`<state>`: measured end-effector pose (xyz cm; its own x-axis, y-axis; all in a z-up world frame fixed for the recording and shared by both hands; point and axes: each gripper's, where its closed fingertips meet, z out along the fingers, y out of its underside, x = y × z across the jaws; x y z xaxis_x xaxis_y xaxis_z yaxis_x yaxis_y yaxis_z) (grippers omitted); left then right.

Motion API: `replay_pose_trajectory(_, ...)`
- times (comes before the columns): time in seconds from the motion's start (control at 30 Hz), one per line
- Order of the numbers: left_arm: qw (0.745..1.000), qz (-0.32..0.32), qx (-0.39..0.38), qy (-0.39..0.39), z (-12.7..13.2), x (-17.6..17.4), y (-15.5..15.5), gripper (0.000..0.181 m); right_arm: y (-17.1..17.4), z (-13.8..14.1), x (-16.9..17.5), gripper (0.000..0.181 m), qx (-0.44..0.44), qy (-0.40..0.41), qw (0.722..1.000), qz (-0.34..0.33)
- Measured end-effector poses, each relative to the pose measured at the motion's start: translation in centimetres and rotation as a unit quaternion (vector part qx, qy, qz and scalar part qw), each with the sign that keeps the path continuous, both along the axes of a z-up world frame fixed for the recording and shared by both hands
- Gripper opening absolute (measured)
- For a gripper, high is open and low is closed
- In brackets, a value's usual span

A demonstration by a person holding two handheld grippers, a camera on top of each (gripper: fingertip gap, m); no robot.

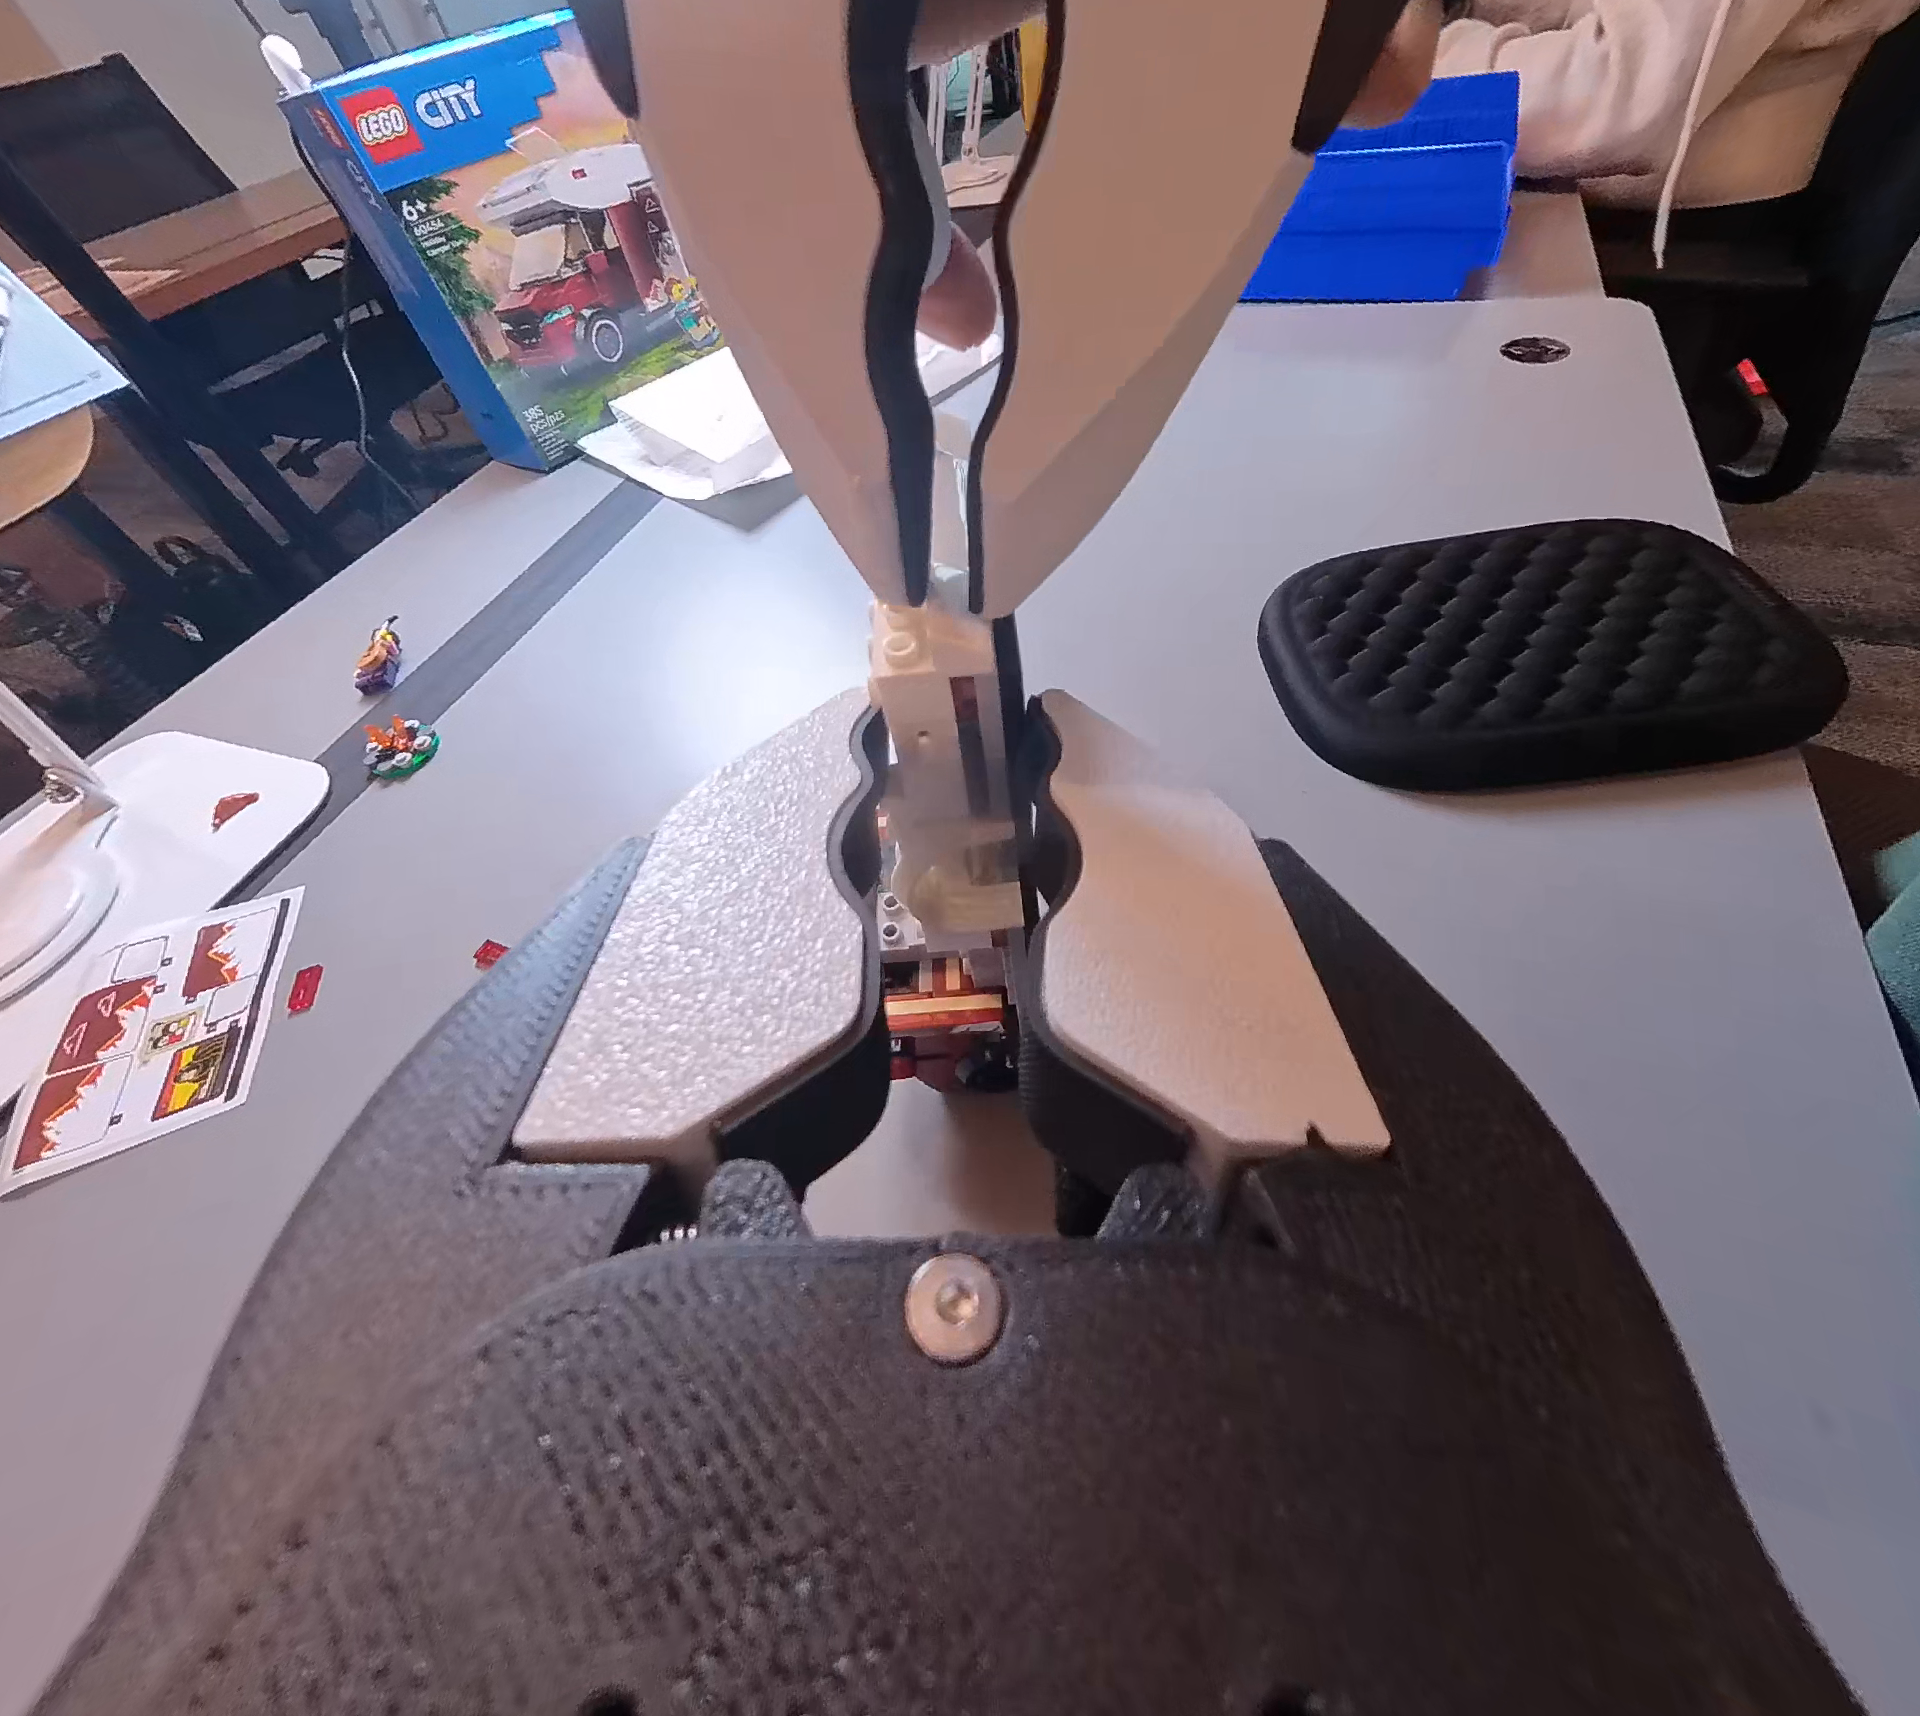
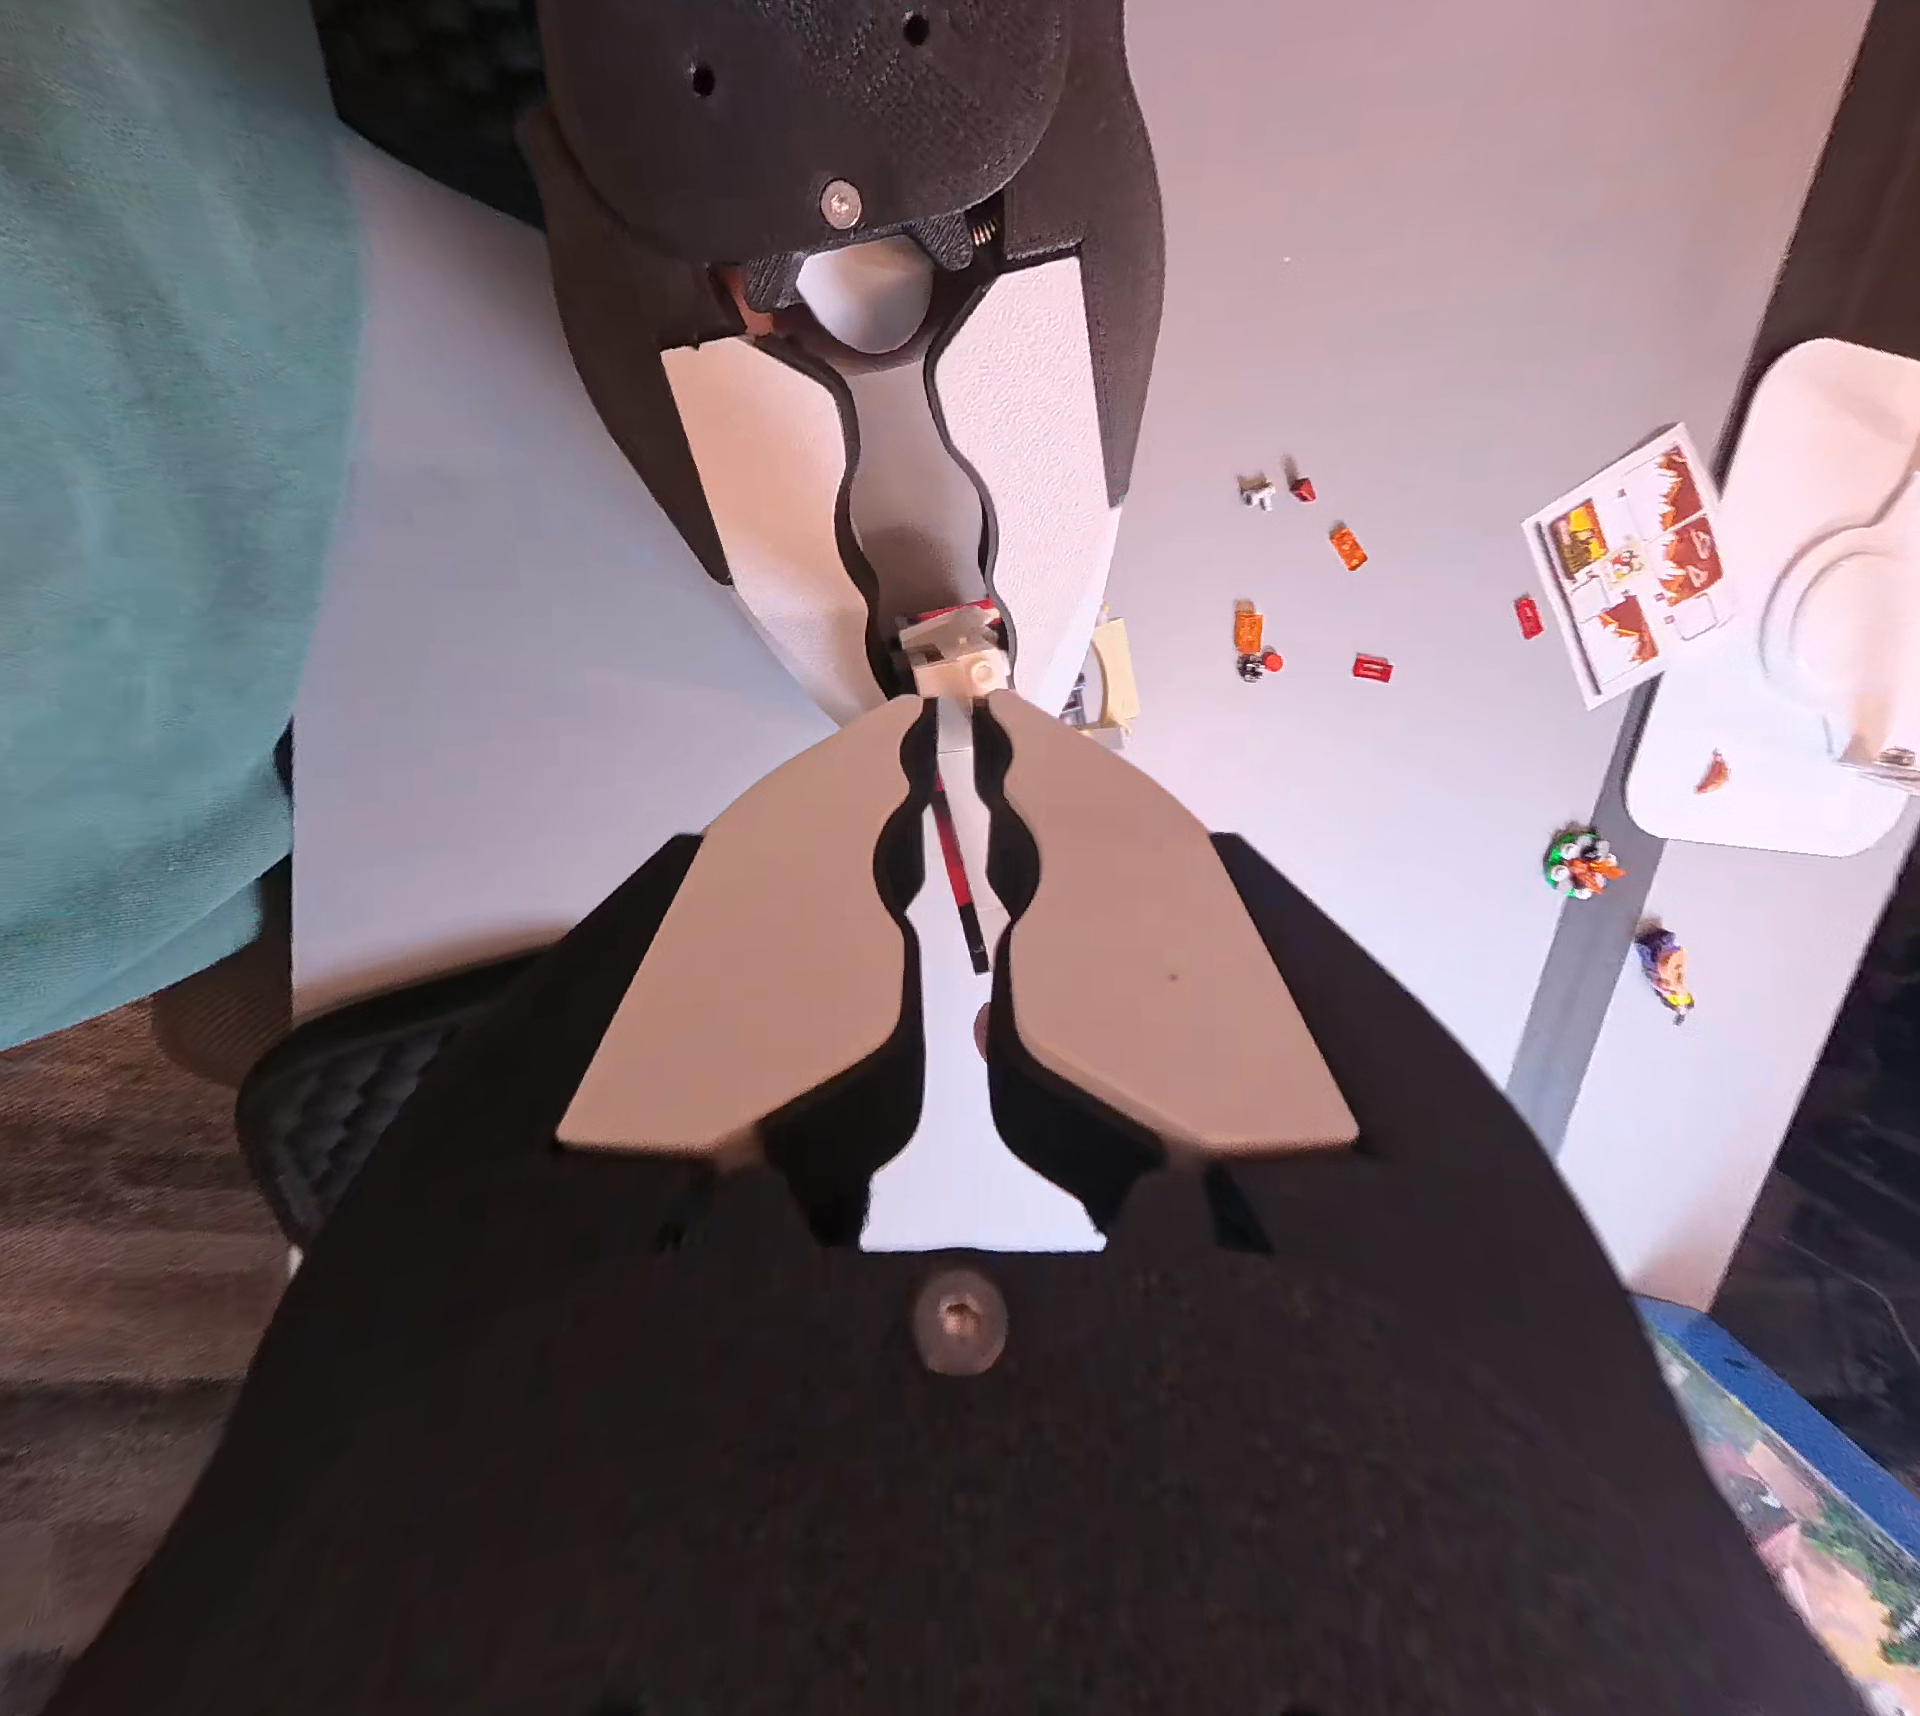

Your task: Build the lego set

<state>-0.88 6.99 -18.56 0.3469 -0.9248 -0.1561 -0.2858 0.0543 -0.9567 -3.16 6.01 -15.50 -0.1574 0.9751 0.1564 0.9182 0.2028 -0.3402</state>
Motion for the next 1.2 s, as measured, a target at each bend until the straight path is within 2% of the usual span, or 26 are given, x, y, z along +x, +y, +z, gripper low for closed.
replay_pose_trajectory(0.1, 1.000, 0.000, 0.002, 0.002, 0.0, 0.1, -0.1, 0.025, -0.1, 0.0, 0.0, 0.005, -0.020, -0.010, 1.000, 0.001)
replay_pose_trajectory(0.33, 1.000, 0.001, -0.004, 0.002, 0.0, -0.2, 0.0, 0.024, -0.1, 0.0, -0.3, 0.005, -0.006, -0.021, 1.000, 0.015)
replay_pose_trajectory(0.53, 1.000, 0.001, -0.011, -0.010, 0.0, -0.5, 0.3, 0.024, 0.7, 0.5, -0.7, 0.004, 0.092, 0.021, 0.995, 0.018)
replay_pose_trajectory(0.63, 1.000, -0.008, -0.007, -0.016, 0.0, -0.7, 0.3, 0.025, -0.5, 1.7, -0.5, 0.021, 0.083, 0.095, 0.992, 0.004)
replay_pose_trajectory(0.73, 0.998, -0.051, 0.008, -0.020, 0.1, -0.9, -0.2, 0.025, -0.1, 2.4, 1.4, 0.034, 0.107, 0.156, 0.981, -0.031)
replay_pose_trajectory(0.8, 0.996, -0.086, 0.013, -0.020, 0.1, -1.0, -0.5, 0.025, 0.5, 1.7, 3.0, 0.040, 0.110, 0.202, 0.971, -0.063)
replay_pose_trajectory(0.9, 0.990, -0.140, 0.018, -0.016, 0.0, -1.1, -1.2, 0.025, 0.7, -0.5, 4.0, 0.043, 0.057, 0.283, 0.952, -0.103)
replay_pose_trajectory(1.03, 0.980, -0.195, 0.039, -0.015, 0.0, -1.4, -2.1, 0.025, 0.1, -3.5, 3.2, 0.042, -0.002, 0.361, 0.925, -0.118)
replay_pose_trajectory(1.2, 0.978, -0.207, 0.017, -0.025, 0.0, -2.1, -2.3, 0.025, -0.7, -5.3, 1.7, 0.029, 0.011, 0.401, 0.908, -0.119)
